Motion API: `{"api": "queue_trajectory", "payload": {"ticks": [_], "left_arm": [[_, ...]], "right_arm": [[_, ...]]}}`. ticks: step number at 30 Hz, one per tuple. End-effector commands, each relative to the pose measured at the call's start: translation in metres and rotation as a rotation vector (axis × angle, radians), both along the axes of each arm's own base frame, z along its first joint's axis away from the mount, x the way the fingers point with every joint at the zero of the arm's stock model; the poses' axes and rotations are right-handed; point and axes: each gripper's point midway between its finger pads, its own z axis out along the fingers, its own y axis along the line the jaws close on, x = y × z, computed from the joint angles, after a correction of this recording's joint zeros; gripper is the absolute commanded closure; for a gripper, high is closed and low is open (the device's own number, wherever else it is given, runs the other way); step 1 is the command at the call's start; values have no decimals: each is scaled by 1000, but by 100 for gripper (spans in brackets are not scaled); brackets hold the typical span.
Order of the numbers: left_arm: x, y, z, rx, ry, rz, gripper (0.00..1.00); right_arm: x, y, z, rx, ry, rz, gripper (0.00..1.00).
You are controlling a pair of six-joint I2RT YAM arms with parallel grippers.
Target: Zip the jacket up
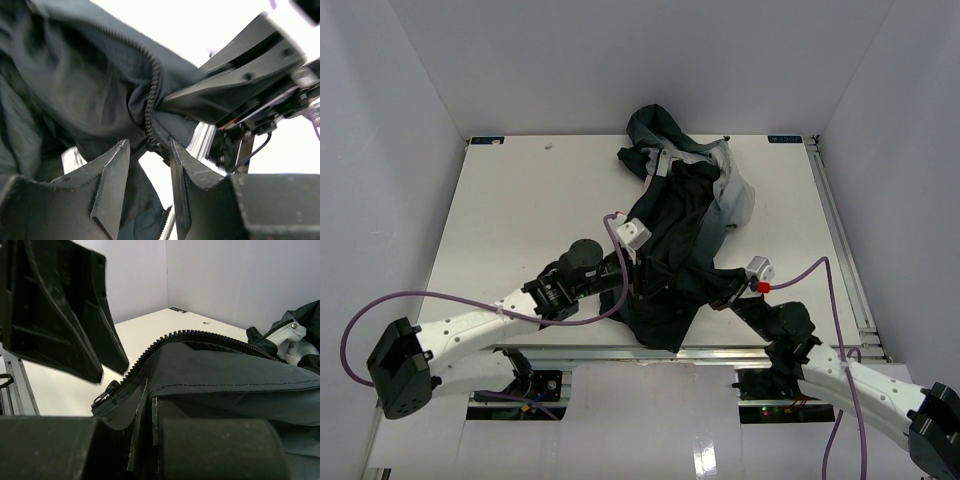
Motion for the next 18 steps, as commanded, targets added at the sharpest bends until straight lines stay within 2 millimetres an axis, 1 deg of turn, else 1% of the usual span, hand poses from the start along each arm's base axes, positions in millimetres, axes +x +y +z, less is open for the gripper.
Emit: {"api": "queue_trajectory", "payload": {"ticks": [1,5,6,8,10,13,14,18], "left_arm": [[-5,-10,-8,40,78,-45,52],[-3,-11,-11,41,96,-30,54],[-3,-11,-11,44,99,-29,56],[-3,-10,-12,48,104,-25,64],[-1,-9,-14,59,112,-15,81],[-1,-6,-15,67,118,1,97],[-1,-6,-15,68,120,2,100],[-2,-4,-15,70,125,4,100]], "right_arm": [[-1,-7,-26,-33,7,-22,92],[0,-6,-27,-35,13,-22,92],[0,-6,-28,-36,15,-23,92],[1,-6,-28,-38,19,-26,92],[2,-6,-28,-39,23,-32,92],[4,-6,-28,-39,28,-39,92],[5,-7,-29,-39,31,-45,92],[9,-9,-30,-42,39,-68,92]]}}
